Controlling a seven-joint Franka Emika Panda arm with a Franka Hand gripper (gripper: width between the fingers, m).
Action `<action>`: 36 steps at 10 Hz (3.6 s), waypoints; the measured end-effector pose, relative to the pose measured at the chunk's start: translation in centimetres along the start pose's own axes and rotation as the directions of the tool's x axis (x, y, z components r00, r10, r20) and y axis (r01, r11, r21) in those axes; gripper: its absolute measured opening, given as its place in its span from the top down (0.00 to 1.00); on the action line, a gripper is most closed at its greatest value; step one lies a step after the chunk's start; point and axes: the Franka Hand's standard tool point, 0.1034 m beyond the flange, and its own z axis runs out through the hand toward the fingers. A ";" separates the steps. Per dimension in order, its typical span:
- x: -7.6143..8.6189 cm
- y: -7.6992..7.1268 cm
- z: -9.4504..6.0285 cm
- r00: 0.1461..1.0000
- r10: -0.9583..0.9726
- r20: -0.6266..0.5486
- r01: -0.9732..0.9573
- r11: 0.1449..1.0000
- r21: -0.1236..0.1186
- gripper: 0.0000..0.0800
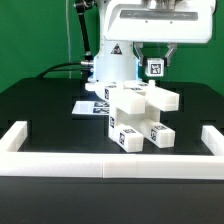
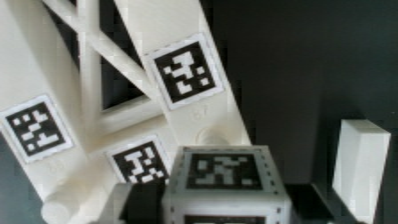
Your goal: Assemble chair
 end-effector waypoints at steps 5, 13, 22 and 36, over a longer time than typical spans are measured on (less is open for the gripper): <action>-0.1 0.3 1.2 1.000 -0.002 0.009 0.003 1.000 -0.019 0.64; 0.2 0.1 1.6 1.000 -0.010 0.006 0.010 1.000 -0.029 0.64; 0.9 0.3 1.6 1.000 -0.013 -0.019 0.012 1.000 -0.025 0.64; 0.9 0.3 1.6 0.998 0.061 -0.026 -0.062 0.998 -0.023 0.64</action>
Offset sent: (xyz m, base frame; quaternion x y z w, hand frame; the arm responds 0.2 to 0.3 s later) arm 0.0016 0.0007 -0.0105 0.0019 0.0165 -0.0051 0.9998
